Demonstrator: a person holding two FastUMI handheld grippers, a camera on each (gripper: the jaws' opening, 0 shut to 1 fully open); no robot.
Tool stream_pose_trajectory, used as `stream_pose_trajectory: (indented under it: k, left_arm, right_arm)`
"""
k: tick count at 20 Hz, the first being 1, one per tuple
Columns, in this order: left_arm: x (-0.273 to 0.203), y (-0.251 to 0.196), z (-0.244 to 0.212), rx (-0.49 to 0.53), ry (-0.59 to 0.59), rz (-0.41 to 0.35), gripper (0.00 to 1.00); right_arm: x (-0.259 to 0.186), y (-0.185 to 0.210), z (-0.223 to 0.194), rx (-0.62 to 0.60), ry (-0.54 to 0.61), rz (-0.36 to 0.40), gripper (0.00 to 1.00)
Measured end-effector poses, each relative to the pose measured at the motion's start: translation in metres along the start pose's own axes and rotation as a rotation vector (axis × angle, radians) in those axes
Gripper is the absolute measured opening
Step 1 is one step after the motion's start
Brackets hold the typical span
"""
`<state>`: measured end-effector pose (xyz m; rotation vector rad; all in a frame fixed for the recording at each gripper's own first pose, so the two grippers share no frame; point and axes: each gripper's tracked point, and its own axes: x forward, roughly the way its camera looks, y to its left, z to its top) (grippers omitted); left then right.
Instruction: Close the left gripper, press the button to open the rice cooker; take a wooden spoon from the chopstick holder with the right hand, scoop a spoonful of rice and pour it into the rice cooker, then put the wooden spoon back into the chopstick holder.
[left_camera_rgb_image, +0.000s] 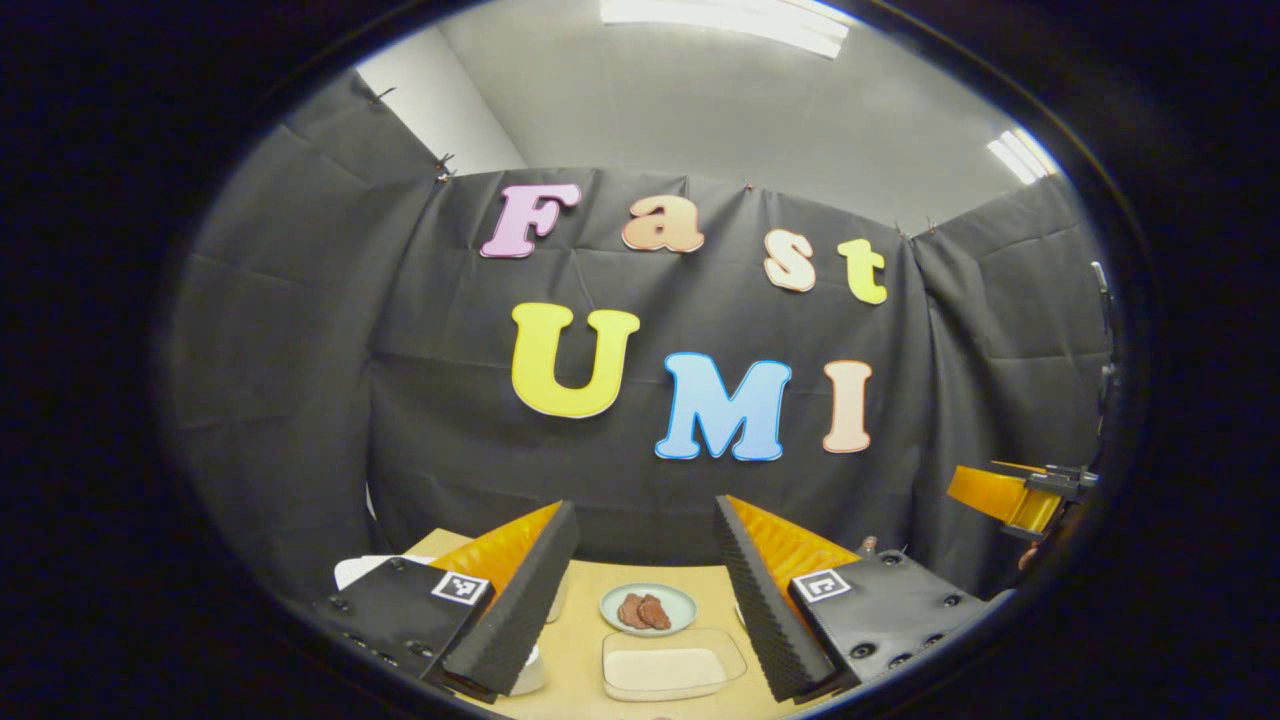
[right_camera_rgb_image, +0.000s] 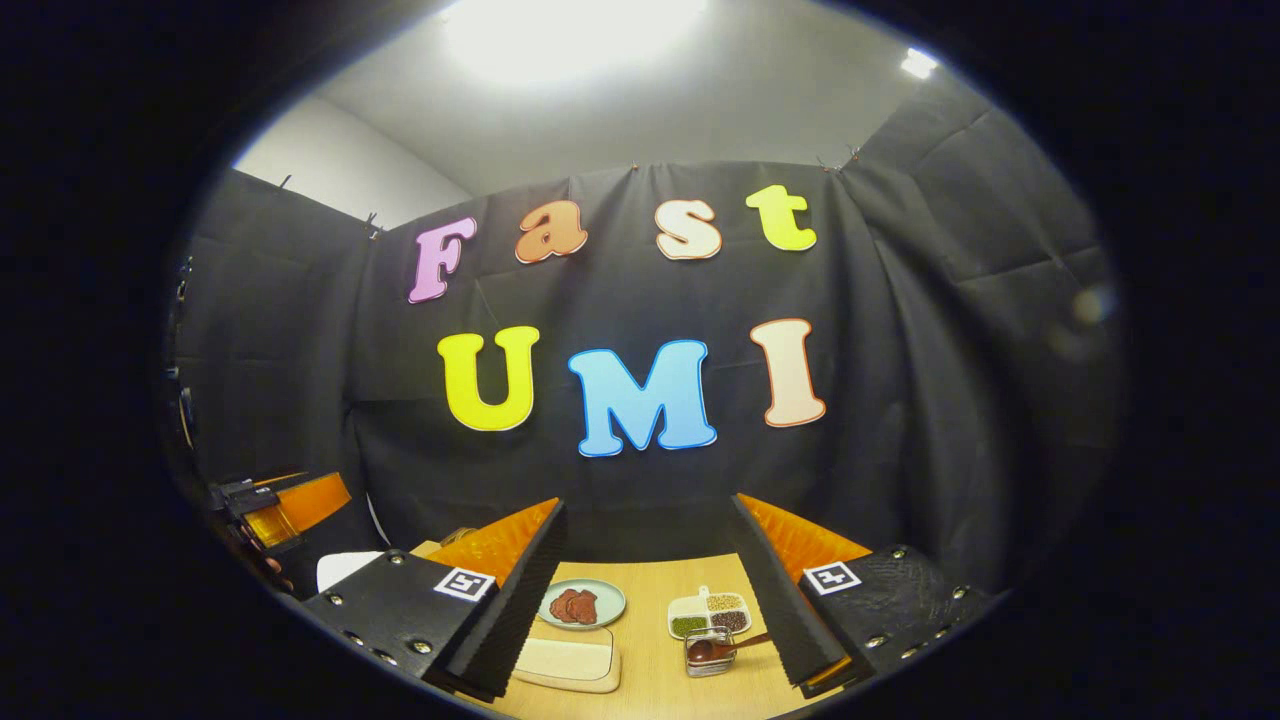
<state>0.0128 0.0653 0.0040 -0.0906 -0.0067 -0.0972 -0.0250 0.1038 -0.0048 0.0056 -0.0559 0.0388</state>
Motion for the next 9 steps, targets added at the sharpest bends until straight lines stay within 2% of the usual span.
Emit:
stream_pose_trajectory:
  k: [5, 9]
  left_arm:
    - [-0.008, -0.014, 0.006, 0.052, -0.037, 0.052, 0.94]
    - [-0.015, -0.041, 0.007, 0.040, -0.073, 0.082, 0.94]
  right_arm:
    - [-0.001, -0.003, -0.001, 0.015, 0.000, 0.056, 0.97]
    - [-0.003, -0.024, 0.005, 0.034, 0.000, 0.093, 0.97]
